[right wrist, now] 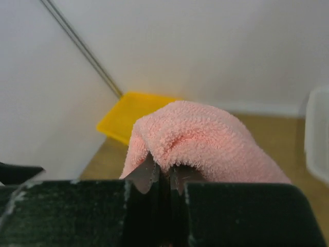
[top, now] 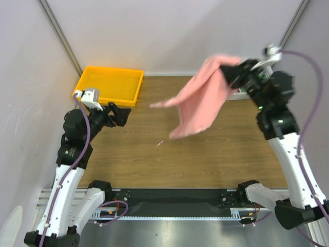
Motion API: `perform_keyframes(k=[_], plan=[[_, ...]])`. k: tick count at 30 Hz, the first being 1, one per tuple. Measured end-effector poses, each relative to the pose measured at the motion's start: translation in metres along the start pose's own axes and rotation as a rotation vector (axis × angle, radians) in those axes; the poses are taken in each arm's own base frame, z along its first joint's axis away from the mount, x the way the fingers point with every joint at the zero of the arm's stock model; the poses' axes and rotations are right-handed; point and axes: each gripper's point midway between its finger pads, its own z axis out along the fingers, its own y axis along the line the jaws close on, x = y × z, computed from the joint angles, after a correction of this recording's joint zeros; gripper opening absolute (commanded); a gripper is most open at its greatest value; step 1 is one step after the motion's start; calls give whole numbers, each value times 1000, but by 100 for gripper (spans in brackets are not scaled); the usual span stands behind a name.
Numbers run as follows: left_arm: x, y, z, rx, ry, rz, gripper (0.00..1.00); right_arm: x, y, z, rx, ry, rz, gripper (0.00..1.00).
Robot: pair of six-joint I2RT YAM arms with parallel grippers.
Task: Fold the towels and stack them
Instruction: Move the towel to the center of the board
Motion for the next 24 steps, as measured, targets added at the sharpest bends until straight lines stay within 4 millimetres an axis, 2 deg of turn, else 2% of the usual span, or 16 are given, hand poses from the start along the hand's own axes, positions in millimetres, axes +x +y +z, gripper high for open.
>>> perform_keyframes(k=[2,4,7,9,11,14,17,18,21,24], plan=[[0,-1,-8,-5,-7,12,100,68,-16,3,12,134,48,0],[3,-1,-15,-6,-6,20,100,154,-39,2,50,307,96,0],[14,0,-21,-8,11,21,100,263,-61,-22,104,541,132,0],[24,1,-21,-5,35,11,100,317,-62,-42,106,664,130,0],[36,2,-19,1,65,-9,100,348,-57,-54,92,734,121,0],[59,3,-14,12,124,-74,100,372,-49,-60,75,774,98,0],[83,6,-7,-1,181,-153,100,378,-54,-58,109,760,80,35],[89,7,-6,-9,196,-172,100,377,-58,-57,134,749,73,59],[109,9,2,-58,244,-237,100,374,-71,-59,206,737,49,97],[121,0,10,-66,263,-258,99,357,-86,-62,306,728,17,100]])
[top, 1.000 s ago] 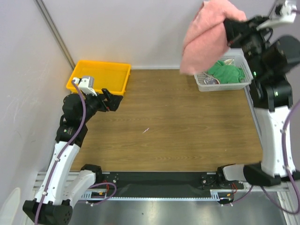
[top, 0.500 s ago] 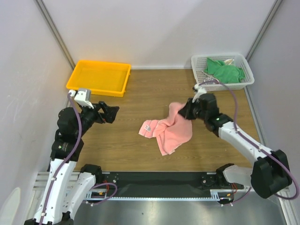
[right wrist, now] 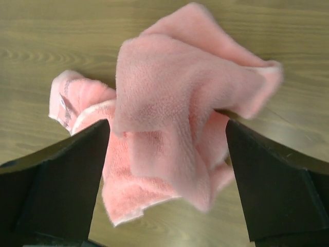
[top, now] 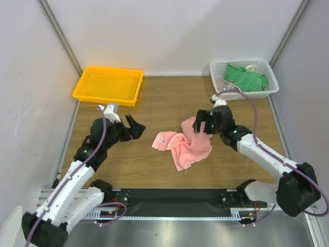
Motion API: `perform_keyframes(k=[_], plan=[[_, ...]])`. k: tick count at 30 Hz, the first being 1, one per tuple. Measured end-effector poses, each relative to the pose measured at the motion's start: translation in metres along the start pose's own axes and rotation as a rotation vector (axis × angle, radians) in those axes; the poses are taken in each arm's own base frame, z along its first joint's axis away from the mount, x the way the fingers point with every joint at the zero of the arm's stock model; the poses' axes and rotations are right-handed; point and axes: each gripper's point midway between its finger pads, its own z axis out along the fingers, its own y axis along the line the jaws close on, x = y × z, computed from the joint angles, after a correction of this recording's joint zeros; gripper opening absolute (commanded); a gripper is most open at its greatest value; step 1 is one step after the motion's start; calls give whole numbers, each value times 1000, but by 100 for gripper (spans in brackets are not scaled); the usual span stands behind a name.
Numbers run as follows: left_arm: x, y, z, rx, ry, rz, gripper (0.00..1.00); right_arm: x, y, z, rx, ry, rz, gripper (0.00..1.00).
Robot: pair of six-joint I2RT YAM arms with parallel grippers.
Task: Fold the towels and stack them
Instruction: Move the towel to the center of the board, then flatten out the crumpled towel
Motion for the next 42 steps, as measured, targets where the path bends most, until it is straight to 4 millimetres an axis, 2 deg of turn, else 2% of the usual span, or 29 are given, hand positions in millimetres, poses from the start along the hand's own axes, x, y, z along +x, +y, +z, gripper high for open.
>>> perform_keyframes(k=[2,5,7,10,13,17,20,26,35,37,38,40,42], plan=[[12,-5,11,-8,21,-10,97,-24,-10,-15,54,-29,40,100],[36,-12,35,-44,81,-18,95,-72,-29,-45,107,-125,133,100],[57,-13,51,-76,129,-7,95,-91,-41,-66,131,-189,182,100],[91,-20,65,-98,201,40,94,-93,-51,-94,144,-237,218,100],[111,-34,74,-70,226,109,92,-78,-55,-106,139,-231,231,100],[144,-54,87,-16,274,258,86,-45,-62,-98,152,-141,255,100],[155,-54,99,-32,306,341,78,-25,-63,-91,140,-77,269,100],[154,-51,126,-88,314,445,61,-14,-52,-76,70,-31,284,100],[166,-44,131,-98,348,466,58,2,-45,-40,56,31,280,98],[166,-44,131,-97,348,464,57,2,-44,-32,55,32,277,91],[167,-43,130,-97,347,462,55,2,-44,-28,55,33,276,83],[172,-37,127,-107,357,457,51,4,-44,-19,55,41,278,77],[179,-28,123,-123,372,450,40,8,-44,-10,59,58,279,65]])
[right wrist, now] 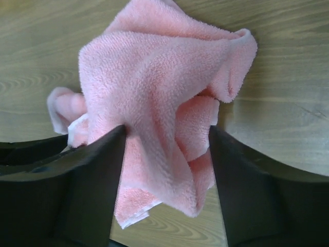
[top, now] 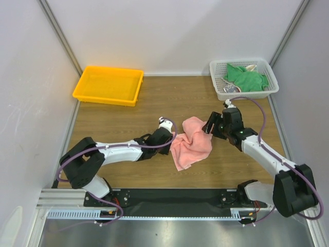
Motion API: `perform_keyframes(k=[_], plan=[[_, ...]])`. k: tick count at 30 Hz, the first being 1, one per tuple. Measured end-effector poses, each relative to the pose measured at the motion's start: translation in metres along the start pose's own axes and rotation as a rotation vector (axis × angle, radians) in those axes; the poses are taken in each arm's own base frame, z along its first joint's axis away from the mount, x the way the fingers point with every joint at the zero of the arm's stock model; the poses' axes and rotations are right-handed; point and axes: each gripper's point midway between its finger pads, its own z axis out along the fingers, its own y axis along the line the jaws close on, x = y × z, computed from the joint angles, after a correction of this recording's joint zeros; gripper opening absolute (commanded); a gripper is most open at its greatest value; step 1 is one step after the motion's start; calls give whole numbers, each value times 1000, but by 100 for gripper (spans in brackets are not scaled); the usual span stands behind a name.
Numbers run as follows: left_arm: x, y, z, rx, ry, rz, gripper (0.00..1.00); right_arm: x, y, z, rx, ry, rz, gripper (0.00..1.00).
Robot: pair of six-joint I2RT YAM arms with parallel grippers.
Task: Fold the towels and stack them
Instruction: Flatten out the crumpled towel
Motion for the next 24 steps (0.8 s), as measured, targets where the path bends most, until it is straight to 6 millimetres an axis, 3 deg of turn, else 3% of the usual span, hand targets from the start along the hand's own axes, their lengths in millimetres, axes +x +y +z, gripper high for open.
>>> perform_keyframes(k=[1,2,4,5,8,12,18,21,24], plan=[[6,3,0,-7,11,-5,36,2,-1,4,3,7,3,58],[11,5,1,-16,18,-9,22,4,-1,9,5,15,3,39],[14,8,1,-30,23,-24,5,9,-1,16,6,33,-3,16],[12,9,1,-40,18,-31,0,11,-1,19,10,43,-2,0],[7,17,-1,-96,15,-26,0,13,-1,19,23,65,-3,0],[-21,30,-19,-179,-34,-27,0,-9,9,0,16,3,-22,0],[-81,65,-82,-265,-175,-119,0,-49,20,-73,-19,-209,-39,0],[-100,91,-117,-291,-249,-199,0,-45,19,-88,-25,-211,-47,0],[-107,105,-139,-281,-281,-249,0,-27,18,-85,-27,-140,-55,0]])
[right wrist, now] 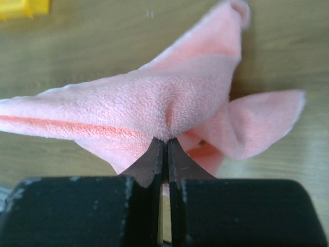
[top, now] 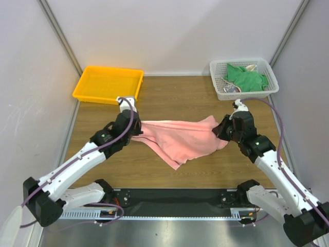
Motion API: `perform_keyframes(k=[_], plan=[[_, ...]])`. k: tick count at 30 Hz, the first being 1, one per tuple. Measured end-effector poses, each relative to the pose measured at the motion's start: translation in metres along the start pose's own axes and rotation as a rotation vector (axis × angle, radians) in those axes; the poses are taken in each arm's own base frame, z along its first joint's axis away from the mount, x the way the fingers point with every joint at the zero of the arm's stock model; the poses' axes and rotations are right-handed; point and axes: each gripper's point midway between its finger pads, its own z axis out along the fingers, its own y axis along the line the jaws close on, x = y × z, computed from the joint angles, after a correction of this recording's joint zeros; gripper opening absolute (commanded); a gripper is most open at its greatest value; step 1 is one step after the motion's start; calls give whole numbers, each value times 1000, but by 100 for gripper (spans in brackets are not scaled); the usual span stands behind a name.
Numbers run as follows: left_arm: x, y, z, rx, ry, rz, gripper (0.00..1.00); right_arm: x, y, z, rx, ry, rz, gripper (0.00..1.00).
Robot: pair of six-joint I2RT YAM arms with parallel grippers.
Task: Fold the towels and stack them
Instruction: Flatten out the crumpled towel
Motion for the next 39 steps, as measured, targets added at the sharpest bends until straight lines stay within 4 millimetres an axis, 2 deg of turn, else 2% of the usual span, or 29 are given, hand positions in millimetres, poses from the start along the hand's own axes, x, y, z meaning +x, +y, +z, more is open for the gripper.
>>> perform_keyframes(k=[3,8,9,10,11,14,16,18,19,20,24,26,28,30,35,39], plan=[[-3,14,-5,2,16,-29,0,32,3,9,-27,108,12,0],[8,37,-2,-45,88,-23,0,81,22,11,-128,232,24,0],[10,41,-1,-57,97,-21,0,89,26,11,-141,250,18,1],[13,44,2,-69,110,-14,0,98,31,11,-150,274,5,7],[15,46,4,-79,121,-10,0,105,34,12,-151,294,-6,40],[24,50,14,-111,160,2,0,129,36,20,-131,370,-37,92],[30,53,19,-127,183,6,0,139,26,26,-72,419,-58,99],[34,54,21,-129,193,7,0,135,19,29,-25,434,-69,100],[35,54,21,-129,194,4,0,124,16,32,-11,418,-62,100],[36,53,21,-129,192,0,0,108,16,34,-6,385,-43,100],[38,53,23,-130,189,-13,0,19,12,45,-2,170,57,99],[41,54,25,-132,190,-20,0,-14,6,50,11,72,84,97],[46,55,26,-135,195,-25,0,-32,1,59,17,11,84,95],[51,56,27,-139,203,-26,1,-35,-3,77,28,2,69,91],[57,58,28,-145,213,-26,1,-7,-25,130,101,106,55,84],[54,57,28,-140,203,-32,0,6,-40,150,165,142,55,82]])
